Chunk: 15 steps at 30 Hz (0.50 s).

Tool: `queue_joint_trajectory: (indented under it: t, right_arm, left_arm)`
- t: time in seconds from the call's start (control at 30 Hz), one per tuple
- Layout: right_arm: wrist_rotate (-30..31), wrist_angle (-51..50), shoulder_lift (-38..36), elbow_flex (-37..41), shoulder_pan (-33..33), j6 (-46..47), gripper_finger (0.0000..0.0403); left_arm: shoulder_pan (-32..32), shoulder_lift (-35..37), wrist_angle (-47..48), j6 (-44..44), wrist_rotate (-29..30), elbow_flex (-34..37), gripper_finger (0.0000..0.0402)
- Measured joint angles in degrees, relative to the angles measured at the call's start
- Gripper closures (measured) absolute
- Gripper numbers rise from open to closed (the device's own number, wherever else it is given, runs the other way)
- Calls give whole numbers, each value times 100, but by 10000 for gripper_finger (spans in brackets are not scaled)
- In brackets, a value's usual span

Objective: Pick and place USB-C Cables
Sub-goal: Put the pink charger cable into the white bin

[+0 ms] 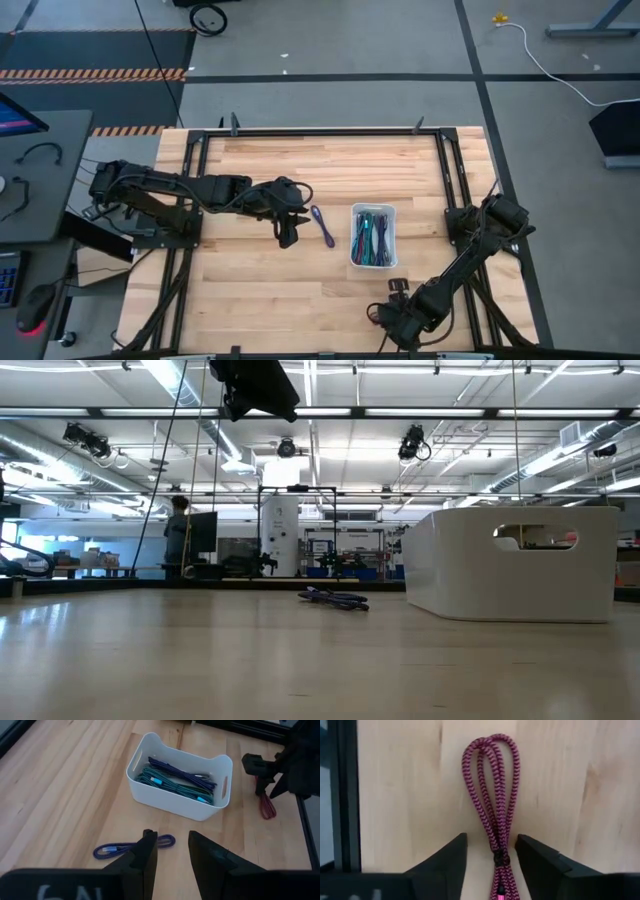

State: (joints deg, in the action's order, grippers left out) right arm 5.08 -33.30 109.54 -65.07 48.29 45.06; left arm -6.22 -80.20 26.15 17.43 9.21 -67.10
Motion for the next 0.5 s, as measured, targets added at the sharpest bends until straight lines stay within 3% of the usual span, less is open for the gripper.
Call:
queue_joint_trajectory:
  t: [0.13, 0.33, 0.5]
  right_arm:
    - [-51, -21, 123, -15, -7, 315, 263]
    - [-269, 54, 49, -25, -15, 1042, 376]
    - [-519, -117, -254, -282, -140, 1643, 373]
  left_arm:
    - [0, 0, -3, 0, -1, -1, 285]
    - [0, 0, 25, -8, 1, 0, 285]
    - [-2, 0, 126, -189, 1, -1, 285]
